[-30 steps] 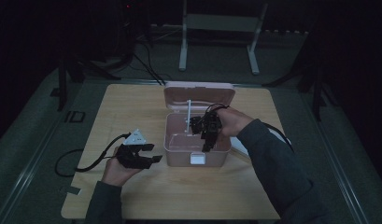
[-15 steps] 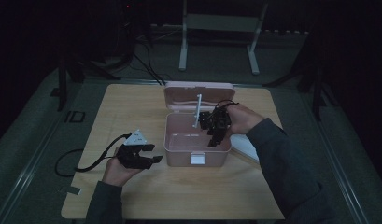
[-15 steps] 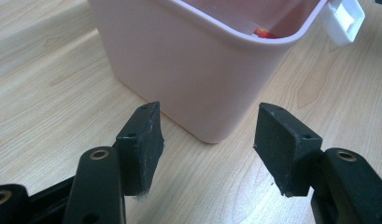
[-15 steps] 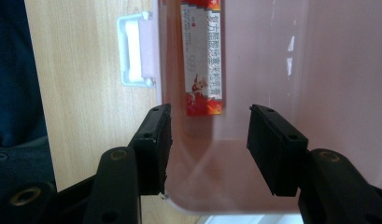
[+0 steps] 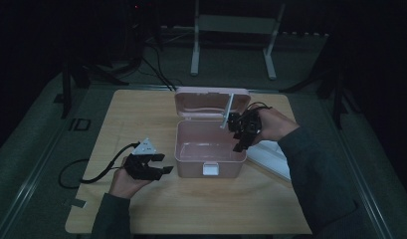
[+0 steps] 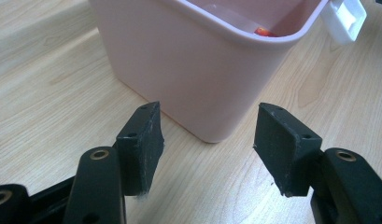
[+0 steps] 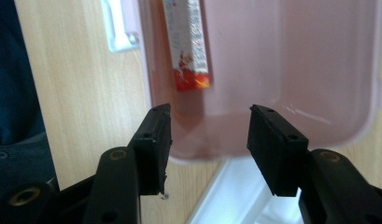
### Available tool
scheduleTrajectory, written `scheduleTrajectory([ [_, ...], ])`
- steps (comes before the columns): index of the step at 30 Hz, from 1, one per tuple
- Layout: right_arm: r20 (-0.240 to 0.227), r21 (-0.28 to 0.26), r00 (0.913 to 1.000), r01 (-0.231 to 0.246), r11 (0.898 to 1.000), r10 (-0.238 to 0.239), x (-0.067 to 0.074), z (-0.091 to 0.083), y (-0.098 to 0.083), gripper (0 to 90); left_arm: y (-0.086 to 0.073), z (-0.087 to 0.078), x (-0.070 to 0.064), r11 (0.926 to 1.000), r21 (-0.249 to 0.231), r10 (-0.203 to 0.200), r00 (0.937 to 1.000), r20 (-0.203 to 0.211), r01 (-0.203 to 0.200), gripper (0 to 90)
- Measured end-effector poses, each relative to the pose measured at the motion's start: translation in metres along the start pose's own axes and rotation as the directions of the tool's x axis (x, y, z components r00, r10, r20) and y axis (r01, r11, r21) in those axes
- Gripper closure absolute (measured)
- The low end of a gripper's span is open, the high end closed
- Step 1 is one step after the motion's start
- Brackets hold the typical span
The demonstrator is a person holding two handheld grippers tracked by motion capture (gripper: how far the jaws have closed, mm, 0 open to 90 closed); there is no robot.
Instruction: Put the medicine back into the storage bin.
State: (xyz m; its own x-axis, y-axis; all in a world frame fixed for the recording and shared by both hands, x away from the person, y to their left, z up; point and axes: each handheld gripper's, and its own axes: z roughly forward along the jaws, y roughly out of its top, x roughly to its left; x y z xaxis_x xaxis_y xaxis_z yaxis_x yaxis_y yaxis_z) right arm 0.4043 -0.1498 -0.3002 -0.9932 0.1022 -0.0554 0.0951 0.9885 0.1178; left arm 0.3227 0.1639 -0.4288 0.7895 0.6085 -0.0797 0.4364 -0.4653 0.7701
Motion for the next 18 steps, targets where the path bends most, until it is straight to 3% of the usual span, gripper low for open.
scheduleTrajectory([
  [8, 0.017, -0.012, 0.9982, -0.057, 0.998, 0.057, -0.006, -0.007, -0.024, 49.6, 0.0, 0.0, 0.0, 1.0, -0.002, 0.001, 1.0, -0.001, -0.001, 41.4],
  [11, 0.021, -0.016, 0.9944, -0.103, 0.995, 0.104, -0.014, -0.011, -0.045, 49.2, 0.0, 0.0, 0.0, 1.0, -0.004, 0.0, 1.0, 0.0, 0.0, 41.4],
  [18, 0.028, -0.021, 0.988, -0.151, 0.988, 0.152, -0.023, -0.013, -0.066, 50.4, 0.0, 0.0, 0.0, 1.0, 0.0, 0.004, 1.0, 0.0, -0.004, 41.4],
])
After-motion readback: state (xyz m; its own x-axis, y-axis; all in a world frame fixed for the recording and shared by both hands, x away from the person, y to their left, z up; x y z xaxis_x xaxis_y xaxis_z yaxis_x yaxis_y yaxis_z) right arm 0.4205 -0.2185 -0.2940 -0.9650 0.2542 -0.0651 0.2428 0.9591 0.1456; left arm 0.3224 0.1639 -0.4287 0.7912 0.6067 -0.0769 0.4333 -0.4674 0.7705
